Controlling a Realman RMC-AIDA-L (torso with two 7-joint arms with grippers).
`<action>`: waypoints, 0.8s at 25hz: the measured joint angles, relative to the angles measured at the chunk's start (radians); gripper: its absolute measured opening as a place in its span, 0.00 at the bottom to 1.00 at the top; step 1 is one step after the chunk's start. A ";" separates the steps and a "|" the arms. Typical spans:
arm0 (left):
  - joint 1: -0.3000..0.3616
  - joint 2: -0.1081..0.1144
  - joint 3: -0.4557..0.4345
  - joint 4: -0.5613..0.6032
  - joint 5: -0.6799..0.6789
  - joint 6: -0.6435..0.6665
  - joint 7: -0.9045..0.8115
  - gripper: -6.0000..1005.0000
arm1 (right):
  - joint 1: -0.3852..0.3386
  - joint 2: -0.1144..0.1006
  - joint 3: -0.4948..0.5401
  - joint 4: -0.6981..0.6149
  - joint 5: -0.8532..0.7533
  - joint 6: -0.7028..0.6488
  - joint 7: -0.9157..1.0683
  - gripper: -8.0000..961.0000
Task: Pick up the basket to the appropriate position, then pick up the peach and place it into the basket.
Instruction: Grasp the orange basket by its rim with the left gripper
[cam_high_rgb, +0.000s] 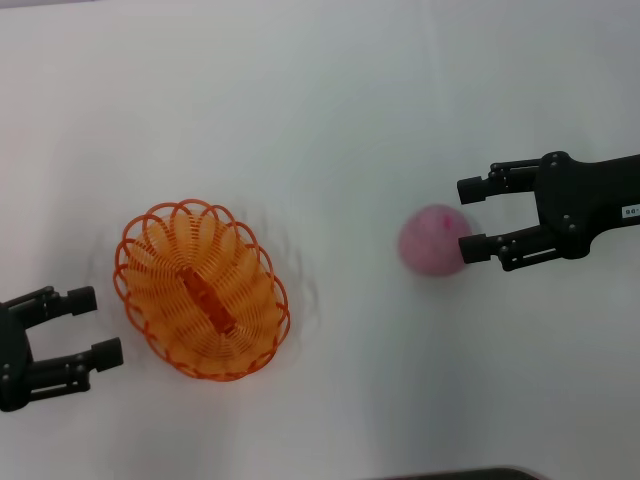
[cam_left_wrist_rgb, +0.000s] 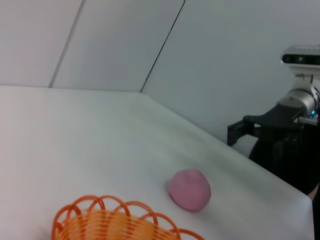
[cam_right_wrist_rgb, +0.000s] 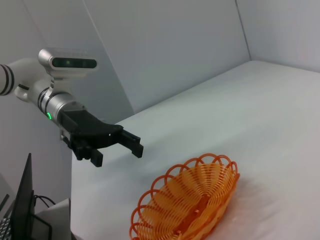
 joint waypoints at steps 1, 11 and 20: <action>0.000 0.000 -0.001 0.000 -0.007 0.001 0.000 0.87 | 0.000 0.000 0.000 0.000 0.000 0.000 0.000 0.90; -0.032 0.012 -0.002 0.033 -0.031 0.003 -0.111 0.87 | 0.006 0.000 0.000 -0.002 0.000 0.002 -0.008 0.90; -0.110 0.029 -0.003 0.172 -0.035 0.031 -0.310 0.87 | 0.013 0.000 -0.006 -0.001 0.000 0.002 -0.010 0.90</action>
